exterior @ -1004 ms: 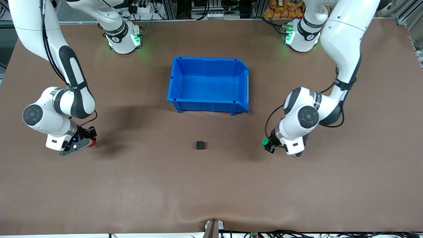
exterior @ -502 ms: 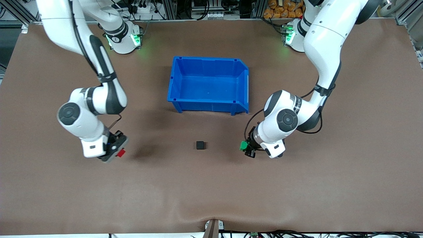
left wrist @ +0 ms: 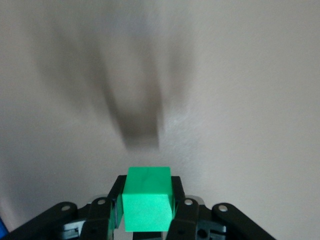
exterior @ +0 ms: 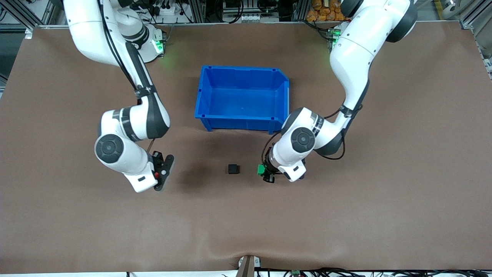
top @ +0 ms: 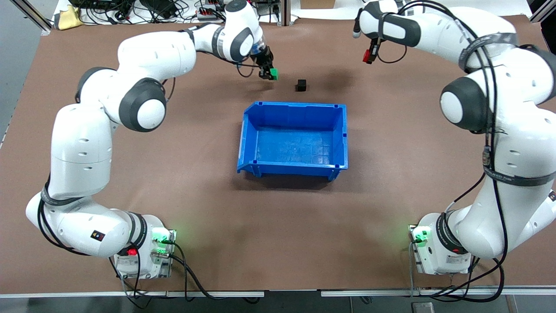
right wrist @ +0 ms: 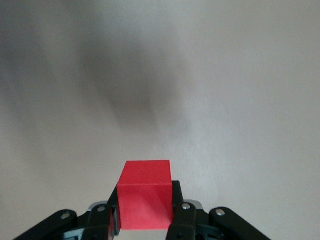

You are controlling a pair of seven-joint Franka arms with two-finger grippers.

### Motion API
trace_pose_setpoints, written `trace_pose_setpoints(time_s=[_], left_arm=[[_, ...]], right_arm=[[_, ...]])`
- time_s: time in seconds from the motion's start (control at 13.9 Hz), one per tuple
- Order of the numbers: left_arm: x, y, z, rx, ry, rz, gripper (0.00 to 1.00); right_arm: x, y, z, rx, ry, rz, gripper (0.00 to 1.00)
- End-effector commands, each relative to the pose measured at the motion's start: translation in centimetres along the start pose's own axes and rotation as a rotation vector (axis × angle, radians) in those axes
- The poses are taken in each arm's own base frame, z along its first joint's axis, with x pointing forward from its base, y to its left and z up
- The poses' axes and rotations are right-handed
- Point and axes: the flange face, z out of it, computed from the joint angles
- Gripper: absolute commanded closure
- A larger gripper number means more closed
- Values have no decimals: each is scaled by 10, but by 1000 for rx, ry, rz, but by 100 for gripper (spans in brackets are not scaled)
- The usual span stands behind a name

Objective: Attach green and red cubes to black cube
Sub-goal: 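Carry the red cube with the right gripper while the left gripper carries green, then press the red and green cubes against the black cube from both sides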

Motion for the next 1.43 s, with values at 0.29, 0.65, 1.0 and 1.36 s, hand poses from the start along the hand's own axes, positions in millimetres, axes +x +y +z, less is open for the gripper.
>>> trace_pose_setpoints(time_s=[0.29, 0.65, 1.0, 1.36], left_arm=[[-43, -12, 43, -21, 61, -9, 100], [-58, -7, 49, -45, 44, -39, 100], [-66, -12, 56, -52, 38, -29, 100], [-73, -15, 58, -66, 26, -22, 100]], right_arm=[[49, -18, 50, 29, -4, -147, 100], [67, -23, 49, 15, 18, -159, 100], [79, -29, 47, 17, 29, -174, 100], [84, -34, 53, 27, 30, -181, 100]])
